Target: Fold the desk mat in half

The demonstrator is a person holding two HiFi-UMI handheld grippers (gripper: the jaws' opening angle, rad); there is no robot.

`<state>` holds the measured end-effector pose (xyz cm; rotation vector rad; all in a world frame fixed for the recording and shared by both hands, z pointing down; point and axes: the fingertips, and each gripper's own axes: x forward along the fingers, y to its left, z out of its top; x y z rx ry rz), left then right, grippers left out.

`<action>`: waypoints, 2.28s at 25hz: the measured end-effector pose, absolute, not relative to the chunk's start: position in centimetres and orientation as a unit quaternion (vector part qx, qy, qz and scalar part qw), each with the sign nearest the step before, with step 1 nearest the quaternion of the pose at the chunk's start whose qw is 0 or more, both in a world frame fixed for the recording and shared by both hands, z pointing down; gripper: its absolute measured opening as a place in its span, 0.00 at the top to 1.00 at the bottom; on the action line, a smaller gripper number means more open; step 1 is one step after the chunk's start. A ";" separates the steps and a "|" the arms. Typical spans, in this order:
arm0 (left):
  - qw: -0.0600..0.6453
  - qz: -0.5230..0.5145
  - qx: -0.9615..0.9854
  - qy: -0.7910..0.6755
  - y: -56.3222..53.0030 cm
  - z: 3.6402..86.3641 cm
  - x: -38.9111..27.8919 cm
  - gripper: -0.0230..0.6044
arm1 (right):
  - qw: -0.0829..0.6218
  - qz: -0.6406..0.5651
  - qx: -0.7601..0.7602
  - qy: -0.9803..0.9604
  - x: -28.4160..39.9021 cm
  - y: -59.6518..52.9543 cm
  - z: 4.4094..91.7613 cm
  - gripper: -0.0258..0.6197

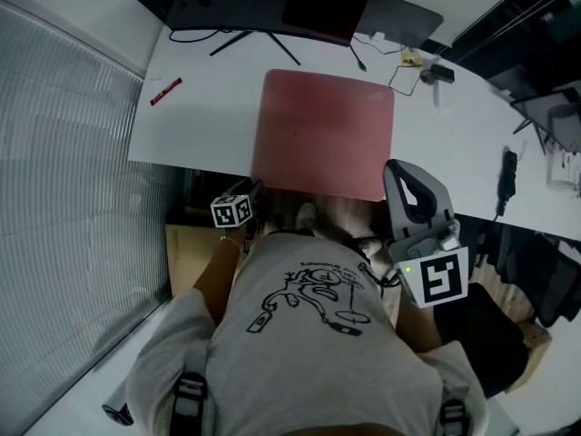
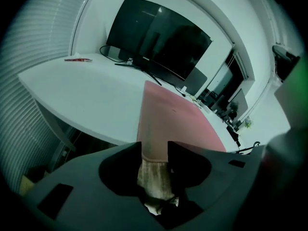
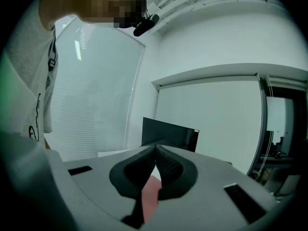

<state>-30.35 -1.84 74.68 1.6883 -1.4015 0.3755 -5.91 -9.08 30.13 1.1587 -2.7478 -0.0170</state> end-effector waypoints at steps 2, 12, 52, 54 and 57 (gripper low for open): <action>0.456 0.141 0.674 -0.564 -1.8 75.2 -30.4 0.66 | 0.082 -0.005 0.387 -0.918 -5.9 -9.0 30.3 0.95; 0.525 0.082 0.648 -0.546 -1.9 77.6 -30.4 0.62 | 0.085 -0.006 0.386 -0.919 -5.9 -9.0 30.4 0.95; 0.417 0.165 0.721 -0.528 -2.8 72.9 -27.4 0.91 | 0.080 0.000 0.400 -0.913 -4.1 -8.1 30.7 0.95; 0.413 0.167 0.726 -0.525 -2.8 72.7 -26.9 0.91 | 0.079 0.000 0.400 -0.913 -4.0 -8.1 30.7 0.95; 0.409 0.167 0.730 -0.521 -2.9 72.3 -26.3 0.91 | 0.078 -0.001 0.401 -0.913 -3.6 -7.9 30.5 0.95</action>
